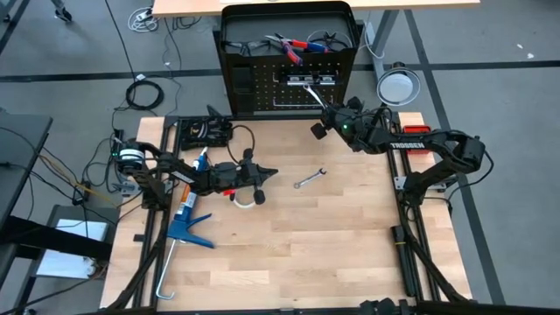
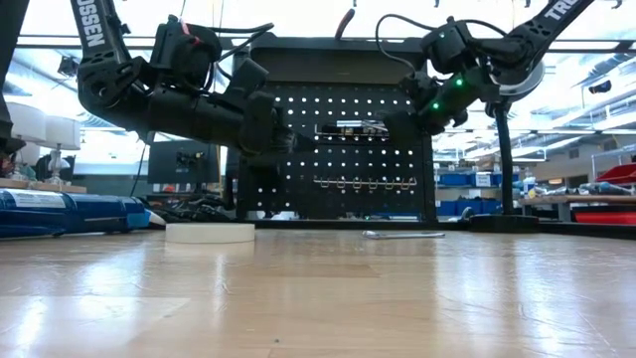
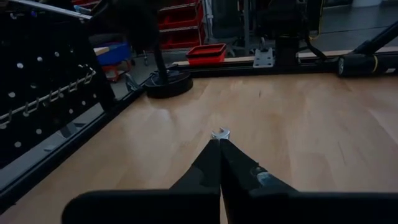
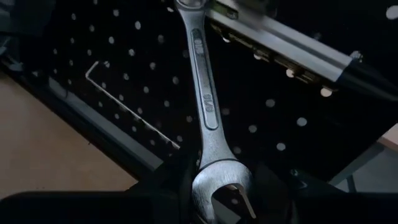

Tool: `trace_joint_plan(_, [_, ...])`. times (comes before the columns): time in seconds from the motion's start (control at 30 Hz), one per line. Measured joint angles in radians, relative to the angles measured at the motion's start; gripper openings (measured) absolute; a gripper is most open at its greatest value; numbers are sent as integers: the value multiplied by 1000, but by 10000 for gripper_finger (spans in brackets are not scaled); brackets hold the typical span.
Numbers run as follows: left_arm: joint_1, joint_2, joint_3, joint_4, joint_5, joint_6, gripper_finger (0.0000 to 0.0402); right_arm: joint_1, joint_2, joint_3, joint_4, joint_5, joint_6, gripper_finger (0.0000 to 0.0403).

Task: Hang tools onto peg board
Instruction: Hang the right silver wrench on the black peg board

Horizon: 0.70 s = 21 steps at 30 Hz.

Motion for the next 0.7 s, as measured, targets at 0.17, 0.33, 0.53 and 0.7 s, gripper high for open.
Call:
trace_joint_plan(0.17, [0, 0, 0, 0, 0, 0, 1, -16, 0, 0, 10, -40, 0, 130])
trace_joint_plan(0.33, [0, 0, 0, 0, 0, 0, 1, -15, 0, 0, 11, -79, 0, 131])
trace_joint_plan(0.53, [0, 0, 0, 0, 1, 1, 1, -17, 0, 0, 4, -100, -17, 131])
trace_joint_plan(0.7, [0, 0, 1, 0, 1, 3, 1, -30, 0, 0, 0, -100, -20, 131])
